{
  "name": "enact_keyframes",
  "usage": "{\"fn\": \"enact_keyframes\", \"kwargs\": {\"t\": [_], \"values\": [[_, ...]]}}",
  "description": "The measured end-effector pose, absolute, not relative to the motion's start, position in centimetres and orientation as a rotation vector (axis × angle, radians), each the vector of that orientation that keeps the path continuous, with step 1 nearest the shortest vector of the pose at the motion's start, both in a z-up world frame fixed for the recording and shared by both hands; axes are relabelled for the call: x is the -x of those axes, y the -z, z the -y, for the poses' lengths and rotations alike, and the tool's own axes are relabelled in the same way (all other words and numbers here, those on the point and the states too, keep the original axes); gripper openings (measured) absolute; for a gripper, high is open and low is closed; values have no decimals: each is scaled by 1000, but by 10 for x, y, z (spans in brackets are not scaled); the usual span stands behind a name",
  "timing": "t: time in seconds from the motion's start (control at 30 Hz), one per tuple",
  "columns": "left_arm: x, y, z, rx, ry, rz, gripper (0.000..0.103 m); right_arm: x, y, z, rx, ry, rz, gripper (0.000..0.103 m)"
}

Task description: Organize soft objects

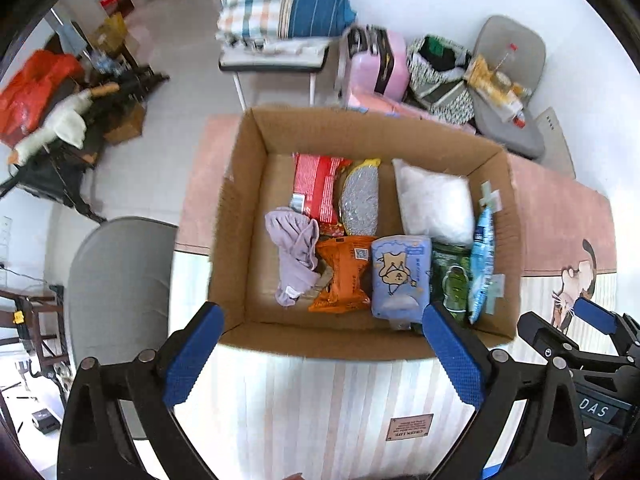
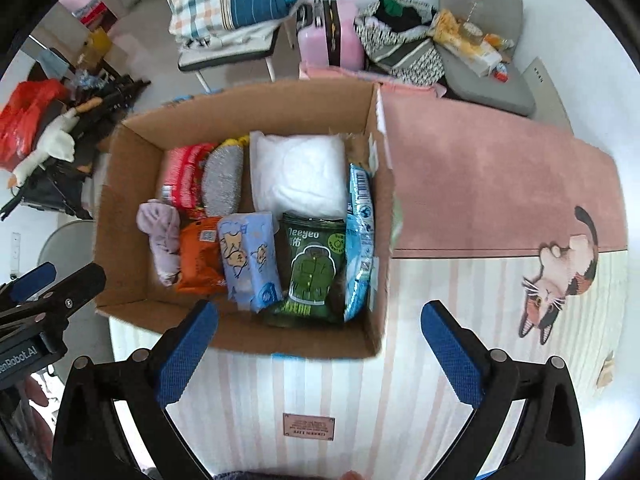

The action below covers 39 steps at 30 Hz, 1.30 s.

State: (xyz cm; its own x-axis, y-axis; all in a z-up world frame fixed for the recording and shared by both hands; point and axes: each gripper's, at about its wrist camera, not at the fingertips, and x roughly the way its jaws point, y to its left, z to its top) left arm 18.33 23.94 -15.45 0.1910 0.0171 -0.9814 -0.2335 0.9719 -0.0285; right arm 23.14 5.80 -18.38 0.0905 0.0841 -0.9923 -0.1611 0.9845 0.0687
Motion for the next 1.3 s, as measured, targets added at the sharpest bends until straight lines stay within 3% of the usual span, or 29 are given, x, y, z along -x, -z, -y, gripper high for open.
{"fn": "enact_keyframes", "kwargs": {"t": [0.6, 0.93, 1.3], "values": [[-66, 8, -193, 125, -162, -1092, 102, -111, 13, -21, 53, -232, -1164, 103], [-24, -39, -183, 124, -169, -1003, 102, -53, -57, -13, 95, -247, -1022, 103], [-12, -45, -182, 137, -193, -979, 102, -38, -78, -3, 115, -222, -976, 103]]}}
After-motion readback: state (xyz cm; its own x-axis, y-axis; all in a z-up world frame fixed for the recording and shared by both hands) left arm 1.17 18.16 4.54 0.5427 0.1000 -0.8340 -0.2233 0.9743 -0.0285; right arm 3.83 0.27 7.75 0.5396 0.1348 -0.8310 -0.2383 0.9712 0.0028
